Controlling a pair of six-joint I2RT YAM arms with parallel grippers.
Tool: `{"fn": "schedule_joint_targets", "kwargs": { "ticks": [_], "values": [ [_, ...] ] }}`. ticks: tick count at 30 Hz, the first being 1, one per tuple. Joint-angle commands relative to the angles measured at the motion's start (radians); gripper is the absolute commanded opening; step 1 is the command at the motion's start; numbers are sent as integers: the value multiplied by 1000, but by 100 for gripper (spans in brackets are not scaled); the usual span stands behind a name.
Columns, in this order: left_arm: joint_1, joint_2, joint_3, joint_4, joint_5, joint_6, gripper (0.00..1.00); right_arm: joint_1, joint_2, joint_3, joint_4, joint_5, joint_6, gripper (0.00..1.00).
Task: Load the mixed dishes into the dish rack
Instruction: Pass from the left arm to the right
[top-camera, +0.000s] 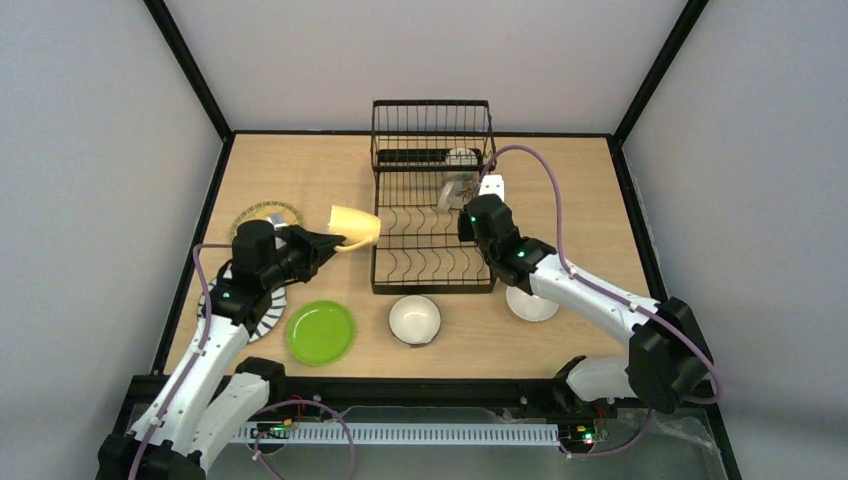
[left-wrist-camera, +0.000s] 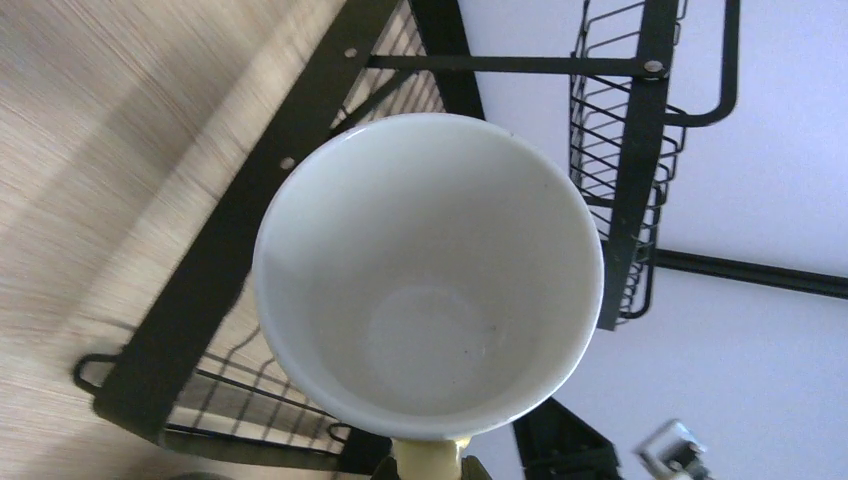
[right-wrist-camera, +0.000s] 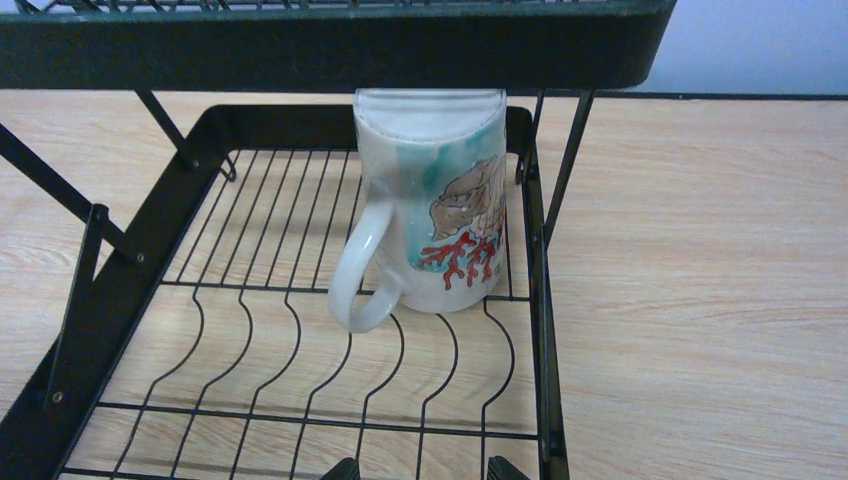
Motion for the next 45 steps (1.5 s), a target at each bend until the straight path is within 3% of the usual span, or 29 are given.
{"fn": "schedule_joint_targets", "kwargs": {
  "ticks": [1,13,45],
  "values": [
    [0,-31,-24,250,97,-158,2,-3,39,15,16,7,42,73],
    [-33,40,-145,551,142,-368,2,-62,151,102,37,-75,94,73],
    [-366,683,-148,1289,54,-643,2,-150,152,45,32,-137,103,75]
  ]
}}
